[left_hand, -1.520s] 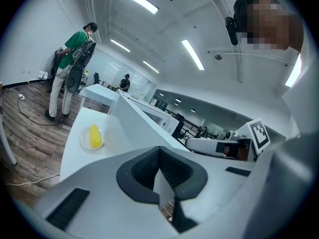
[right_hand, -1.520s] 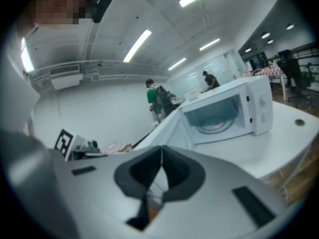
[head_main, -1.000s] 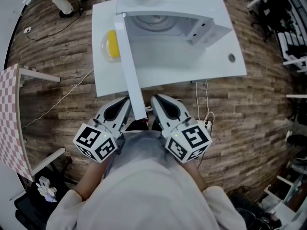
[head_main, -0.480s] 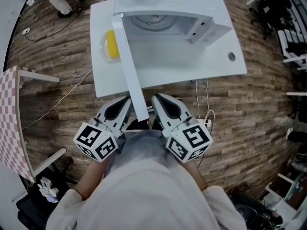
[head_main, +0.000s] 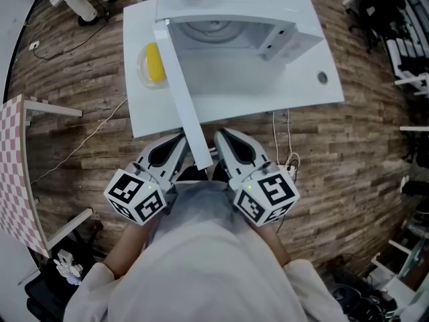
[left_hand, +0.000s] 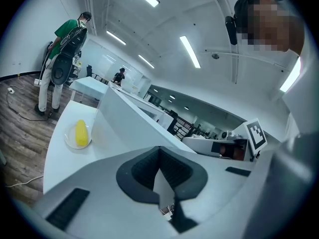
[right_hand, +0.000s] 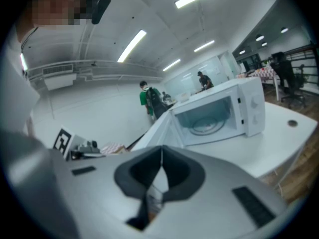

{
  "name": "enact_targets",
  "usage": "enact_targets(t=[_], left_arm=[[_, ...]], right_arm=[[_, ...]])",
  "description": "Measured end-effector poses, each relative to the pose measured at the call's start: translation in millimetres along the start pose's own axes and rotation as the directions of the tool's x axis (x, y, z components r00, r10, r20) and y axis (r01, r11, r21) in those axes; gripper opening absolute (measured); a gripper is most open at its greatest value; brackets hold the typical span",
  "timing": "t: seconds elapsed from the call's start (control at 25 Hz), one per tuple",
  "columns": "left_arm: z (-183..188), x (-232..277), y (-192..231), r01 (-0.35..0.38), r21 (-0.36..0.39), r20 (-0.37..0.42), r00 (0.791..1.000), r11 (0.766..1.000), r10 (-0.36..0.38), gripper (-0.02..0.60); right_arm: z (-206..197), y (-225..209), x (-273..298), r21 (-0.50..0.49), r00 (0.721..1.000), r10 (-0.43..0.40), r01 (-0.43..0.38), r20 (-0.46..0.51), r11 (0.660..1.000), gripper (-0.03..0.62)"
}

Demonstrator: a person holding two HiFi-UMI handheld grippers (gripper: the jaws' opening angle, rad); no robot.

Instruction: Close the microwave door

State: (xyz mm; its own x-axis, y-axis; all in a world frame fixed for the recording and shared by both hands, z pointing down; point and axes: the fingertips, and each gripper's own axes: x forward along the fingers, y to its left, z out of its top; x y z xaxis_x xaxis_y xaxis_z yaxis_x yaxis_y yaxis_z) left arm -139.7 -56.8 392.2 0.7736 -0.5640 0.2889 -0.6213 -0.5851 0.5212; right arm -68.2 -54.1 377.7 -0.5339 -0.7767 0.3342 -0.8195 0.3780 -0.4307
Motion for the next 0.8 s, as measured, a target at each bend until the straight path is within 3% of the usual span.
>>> enact_targets(t=[0.2,0.8], left_arm=[[0,6,-3,0.022,-0.034,-0.008,1.000,0.999,-0.022,0.013],[-1,23,-13,0.064,-0.033,-0.029,0.997,0.997,-0.065,0.014]], right_arm=[[4,-10,-4,0.005,0.999,-0.029,0.029,0.015,1.000,0.023],[10,-30,-14,0.041,0.997,-0.075,0.073,0.037,0.996,0.023]])
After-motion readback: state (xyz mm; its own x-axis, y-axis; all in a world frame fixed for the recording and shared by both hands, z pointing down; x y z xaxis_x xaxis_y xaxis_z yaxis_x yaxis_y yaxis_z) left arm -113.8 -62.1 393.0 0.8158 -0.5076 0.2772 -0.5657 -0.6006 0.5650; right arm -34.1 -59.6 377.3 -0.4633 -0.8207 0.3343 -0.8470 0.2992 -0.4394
